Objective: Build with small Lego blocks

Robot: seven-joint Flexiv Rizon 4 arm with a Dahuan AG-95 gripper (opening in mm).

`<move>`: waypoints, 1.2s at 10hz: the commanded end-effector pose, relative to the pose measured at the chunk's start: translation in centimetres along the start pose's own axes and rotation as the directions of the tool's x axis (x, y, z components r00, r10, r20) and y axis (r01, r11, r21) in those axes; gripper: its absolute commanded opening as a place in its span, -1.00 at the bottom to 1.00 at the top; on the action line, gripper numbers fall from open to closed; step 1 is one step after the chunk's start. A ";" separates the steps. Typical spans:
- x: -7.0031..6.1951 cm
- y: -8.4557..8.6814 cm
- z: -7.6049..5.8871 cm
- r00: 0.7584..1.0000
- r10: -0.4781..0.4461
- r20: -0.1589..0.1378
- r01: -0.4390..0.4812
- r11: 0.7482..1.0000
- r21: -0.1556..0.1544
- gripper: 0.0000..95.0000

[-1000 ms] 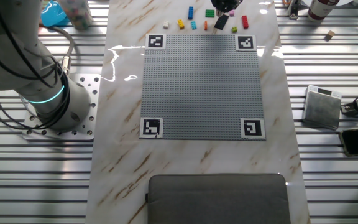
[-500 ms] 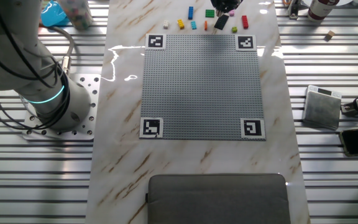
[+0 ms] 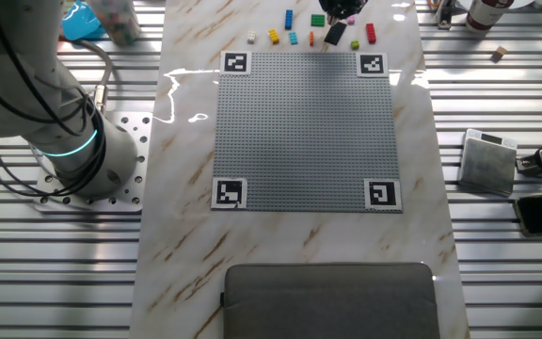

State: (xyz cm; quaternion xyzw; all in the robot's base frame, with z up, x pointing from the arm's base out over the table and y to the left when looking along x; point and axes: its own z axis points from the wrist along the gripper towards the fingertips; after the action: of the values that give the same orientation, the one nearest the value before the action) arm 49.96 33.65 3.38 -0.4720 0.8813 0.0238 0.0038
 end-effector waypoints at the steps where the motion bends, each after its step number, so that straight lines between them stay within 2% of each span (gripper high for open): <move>1: -0.7 -0.1 0.4 1.000 0.006 -0.001 -0.006 1.000 -0.002 -1.00; 4: -0.8 -0.2 0.6 1.000 0.006 -0.001 -0.006 1.000 -0.001 -1.00; 5: -0.8 -0.2 0.8 1.000 0.004 0.001 -0.004 1.000 0.000 -0.60; 6: -0.8 -0.3 1.1 1.000 0.002 0.009 -0.002 1.000 -0.001 -0.60; 7: -0.7 -0.4 1.4 1.000 0.001 0.012 -0.001 1.000 -0.001 -0.20; 10: -0.7 -0.4 1.6 1.000 -0.002 0.008 0.002 1.000 0.003 -0.20; 12: -0.7 -0.5 1.7 1.000 -0.007 0.015 0.007 1.000 0.010 -0.20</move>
State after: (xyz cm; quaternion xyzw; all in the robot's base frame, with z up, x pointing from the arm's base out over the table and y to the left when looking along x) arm 50.75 34.07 1.65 -0.4755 0.8793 0.0246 0.0133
